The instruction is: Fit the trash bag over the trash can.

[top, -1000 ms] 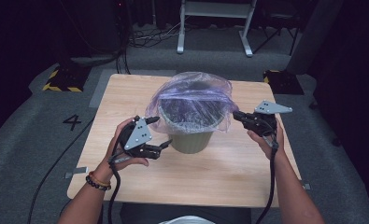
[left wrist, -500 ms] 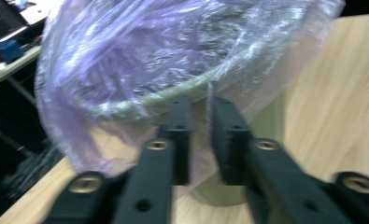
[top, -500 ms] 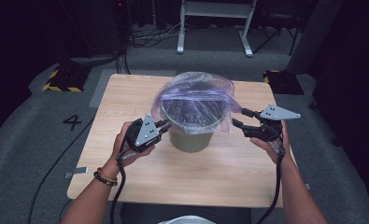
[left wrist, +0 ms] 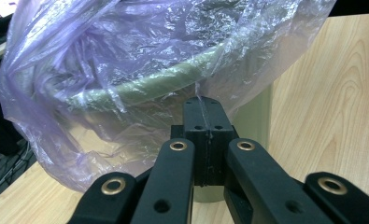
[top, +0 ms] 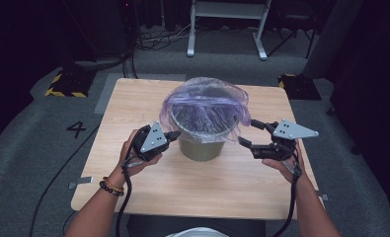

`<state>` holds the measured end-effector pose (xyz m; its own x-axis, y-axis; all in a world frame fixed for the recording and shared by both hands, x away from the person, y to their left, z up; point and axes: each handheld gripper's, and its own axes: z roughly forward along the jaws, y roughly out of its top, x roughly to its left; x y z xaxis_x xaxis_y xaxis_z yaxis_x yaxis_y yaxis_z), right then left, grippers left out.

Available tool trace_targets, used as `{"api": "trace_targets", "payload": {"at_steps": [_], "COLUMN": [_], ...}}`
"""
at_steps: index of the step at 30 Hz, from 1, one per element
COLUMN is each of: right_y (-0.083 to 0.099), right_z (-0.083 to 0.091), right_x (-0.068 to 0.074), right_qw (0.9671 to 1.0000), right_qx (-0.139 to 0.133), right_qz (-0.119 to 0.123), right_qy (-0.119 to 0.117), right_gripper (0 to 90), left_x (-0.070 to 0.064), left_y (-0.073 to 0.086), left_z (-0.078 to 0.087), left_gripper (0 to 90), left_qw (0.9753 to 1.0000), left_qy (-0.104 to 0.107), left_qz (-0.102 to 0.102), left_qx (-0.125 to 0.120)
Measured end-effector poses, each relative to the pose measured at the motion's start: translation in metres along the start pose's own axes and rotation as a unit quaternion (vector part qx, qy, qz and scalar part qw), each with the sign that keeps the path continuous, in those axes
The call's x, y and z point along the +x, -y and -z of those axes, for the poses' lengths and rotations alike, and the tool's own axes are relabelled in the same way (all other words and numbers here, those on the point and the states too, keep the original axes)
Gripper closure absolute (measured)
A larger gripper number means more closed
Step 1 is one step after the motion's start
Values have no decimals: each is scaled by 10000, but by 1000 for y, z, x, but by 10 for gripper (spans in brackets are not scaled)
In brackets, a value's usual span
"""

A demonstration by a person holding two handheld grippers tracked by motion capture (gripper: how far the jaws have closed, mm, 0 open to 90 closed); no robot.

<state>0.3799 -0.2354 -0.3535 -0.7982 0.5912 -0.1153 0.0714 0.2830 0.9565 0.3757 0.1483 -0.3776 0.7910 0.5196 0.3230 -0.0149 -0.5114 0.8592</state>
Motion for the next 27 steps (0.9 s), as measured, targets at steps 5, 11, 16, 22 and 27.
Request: {"api": "trace_targets", "payload": {"at_steps": [5,11,16,22,27], "right_y": [-5,-5,4,2,-13], "right_z": [-5,-10,-1,15,20], "right_x": [10,7,-3,5,27], "right_qw": [9999,9970,9925,9937,9975], "right_qx": [-8,237,338,169,-145], "right_qz": [-7,-280,-401,-181,214], "right_qy": [103,676,1104,1091,659], "right_gripper": [279,298,313,352,344], "left_x": [2,26,54,77,84], "left_y": [5,4,-1,-11,-30], "left_z": [16,41,47,33,14], "left_gripper": [595,325,316,272,271], "left_qw": [9996,9949,9921,9930,9964], "left_qy": [4,-286,-315,-168,42], "left_qz": [172,738,985,1039,771], "left_qx": [-225,-624,-708,-540,-347]}}
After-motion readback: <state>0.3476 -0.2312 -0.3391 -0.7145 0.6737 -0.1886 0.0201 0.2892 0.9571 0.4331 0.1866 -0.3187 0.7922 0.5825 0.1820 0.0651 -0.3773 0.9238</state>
